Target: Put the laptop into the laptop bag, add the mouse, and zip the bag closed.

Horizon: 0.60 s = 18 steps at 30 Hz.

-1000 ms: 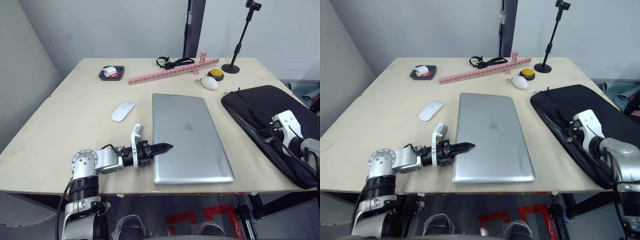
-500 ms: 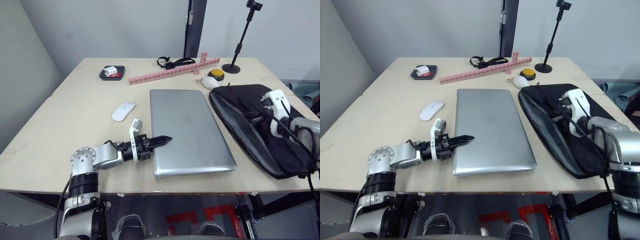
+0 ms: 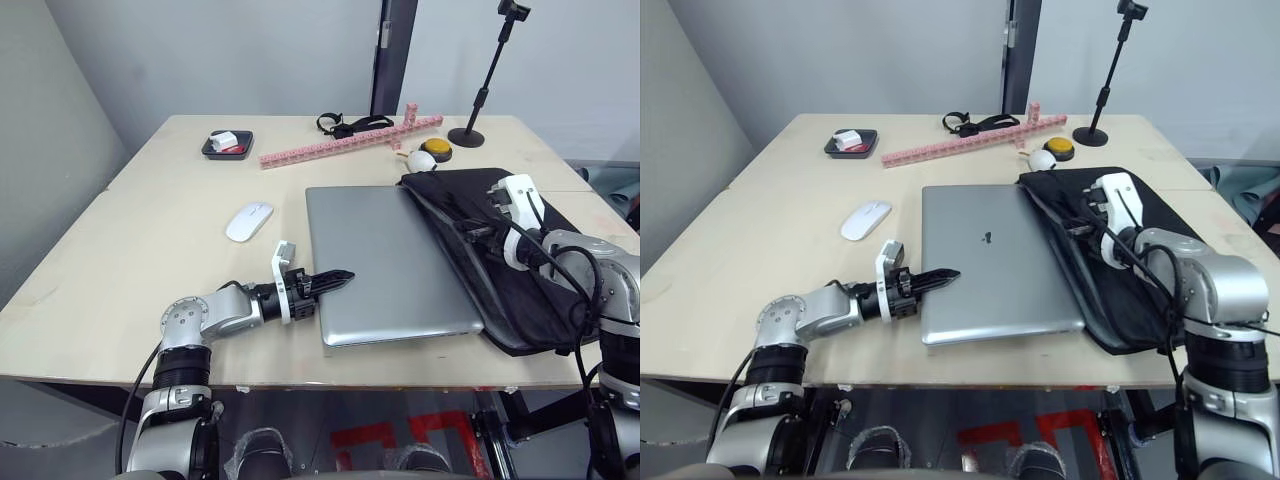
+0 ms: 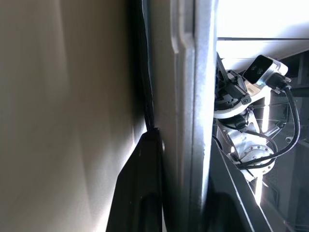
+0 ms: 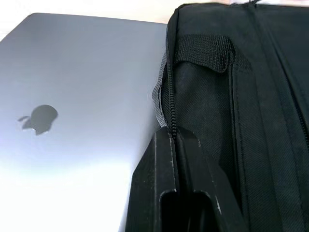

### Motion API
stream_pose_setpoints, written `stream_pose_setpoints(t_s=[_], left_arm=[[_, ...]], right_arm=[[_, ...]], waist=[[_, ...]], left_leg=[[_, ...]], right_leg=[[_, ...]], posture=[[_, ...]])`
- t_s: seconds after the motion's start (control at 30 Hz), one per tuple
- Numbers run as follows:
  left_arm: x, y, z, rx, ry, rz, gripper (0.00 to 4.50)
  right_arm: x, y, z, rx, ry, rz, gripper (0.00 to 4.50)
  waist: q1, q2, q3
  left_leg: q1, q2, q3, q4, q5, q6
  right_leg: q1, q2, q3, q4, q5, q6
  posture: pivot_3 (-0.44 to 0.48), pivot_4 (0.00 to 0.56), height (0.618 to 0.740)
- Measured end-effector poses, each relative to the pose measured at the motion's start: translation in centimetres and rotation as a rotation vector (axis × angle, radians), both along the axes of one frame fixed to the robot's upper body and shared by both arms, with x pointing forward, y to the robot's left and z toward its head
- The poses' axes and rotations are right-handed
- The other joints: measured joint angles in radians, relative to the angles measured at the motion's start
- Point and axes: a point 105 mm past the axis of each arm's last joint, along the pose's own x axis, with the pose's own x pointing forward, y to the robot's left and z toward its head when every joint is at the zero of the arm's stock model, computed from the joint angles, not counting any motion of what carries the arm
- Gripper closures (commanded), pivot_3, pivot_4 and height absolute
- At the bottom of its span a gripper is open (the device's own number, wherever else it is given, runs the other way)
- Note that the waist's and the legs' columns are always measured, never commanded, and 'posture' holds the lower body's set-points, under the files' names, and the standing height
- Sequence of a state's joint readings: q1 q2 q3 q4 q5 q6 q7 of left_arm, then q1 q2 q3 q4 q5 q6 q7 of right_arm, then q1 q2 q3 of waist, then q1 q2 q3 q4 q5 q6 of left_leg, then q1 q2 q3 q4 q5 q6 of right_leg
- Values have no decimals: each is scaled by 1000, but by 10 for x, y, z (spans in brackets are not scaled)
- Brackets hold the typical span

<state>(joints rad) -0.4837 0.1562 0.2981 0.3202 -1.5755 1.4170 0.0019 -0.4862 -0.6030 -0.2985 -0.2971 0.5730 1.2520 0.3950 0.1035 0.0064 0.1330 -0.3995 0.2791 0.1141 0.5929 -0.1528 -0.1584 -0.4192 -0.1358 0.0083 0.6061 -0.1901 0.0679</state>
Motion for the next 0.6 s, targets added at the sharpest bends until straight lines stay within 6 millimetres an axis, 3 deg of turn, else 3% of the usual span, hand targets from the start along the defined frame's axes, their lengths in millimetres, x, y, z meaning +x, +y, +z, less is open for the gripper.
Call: stream_pose_setpoints(t_s=[0.6], left_arm=[[10,-41,-4,24,-26,-42,4221]], right_arm=[[-6,57,-3,117,0,53,4479]], waist=[[1,2,-1]], left_leg=[[0,0,0,-1,2,-3]], right_leg=[[0,0,2,0,3,27]], posture=[[0,150,740]])
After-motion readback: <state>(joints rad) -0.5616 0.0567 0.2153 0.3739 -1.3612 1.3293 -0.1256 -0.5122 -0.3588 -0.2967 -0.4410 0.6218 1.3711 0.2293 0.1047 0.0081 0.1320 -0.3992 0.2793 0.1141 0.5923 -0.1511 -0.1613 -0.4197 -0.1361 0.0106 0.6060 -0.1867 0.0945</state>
